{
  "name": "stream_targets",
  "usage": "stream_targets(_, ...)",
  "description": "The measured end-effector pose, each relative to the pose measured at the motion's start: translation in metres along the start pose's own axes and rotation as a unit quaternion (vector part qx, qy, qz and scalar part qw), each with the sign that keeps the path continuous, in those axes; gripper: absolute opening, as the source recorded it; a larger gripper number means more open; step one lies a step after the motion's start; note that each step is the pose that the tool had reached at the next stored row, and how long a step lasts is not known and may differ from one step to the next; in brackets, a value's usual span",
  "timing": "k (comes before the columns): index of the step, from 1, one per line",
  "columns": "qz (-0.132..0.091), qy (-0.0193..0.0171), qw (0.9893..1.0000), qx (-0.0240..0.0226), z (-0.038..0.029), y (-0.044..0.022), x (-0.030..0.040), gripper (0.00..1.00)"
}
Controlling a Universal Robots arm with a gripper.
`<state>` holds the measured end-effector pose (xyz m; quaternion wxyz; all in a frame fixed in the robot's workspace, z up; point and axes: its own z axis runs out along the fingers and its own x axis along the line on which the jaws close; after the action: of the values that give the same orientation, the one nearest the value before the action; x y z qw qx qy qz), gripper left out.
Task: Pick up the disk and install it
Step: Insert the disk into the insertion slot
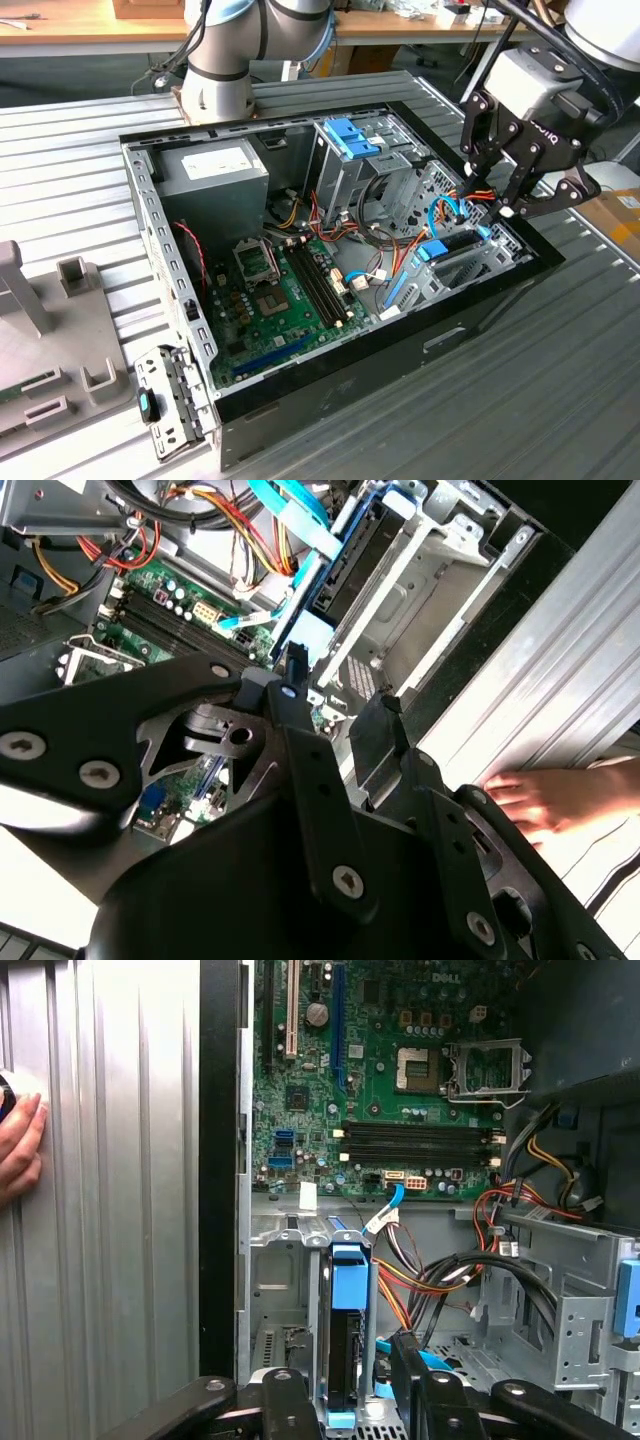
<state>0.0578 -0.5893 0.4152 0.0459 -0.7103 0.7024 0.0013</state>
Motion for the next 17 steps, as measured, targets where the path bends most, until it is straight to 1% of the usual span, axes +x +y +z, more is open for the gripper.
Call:
stream_targets(13, 0.0, 0.0, 1.0, 0.0, 0.0004, 0.0, 0.0, 0.44)
stream_targets(15, 0.0, -0.0002, 1.0, 0.0, 0.0007, -0.0015, 0.0001, 0.44)
stream_targets(17, 0.0, -0.0001, 1.0, 0.0, 0.0008, -0.0047, 0.0001, 0.44)
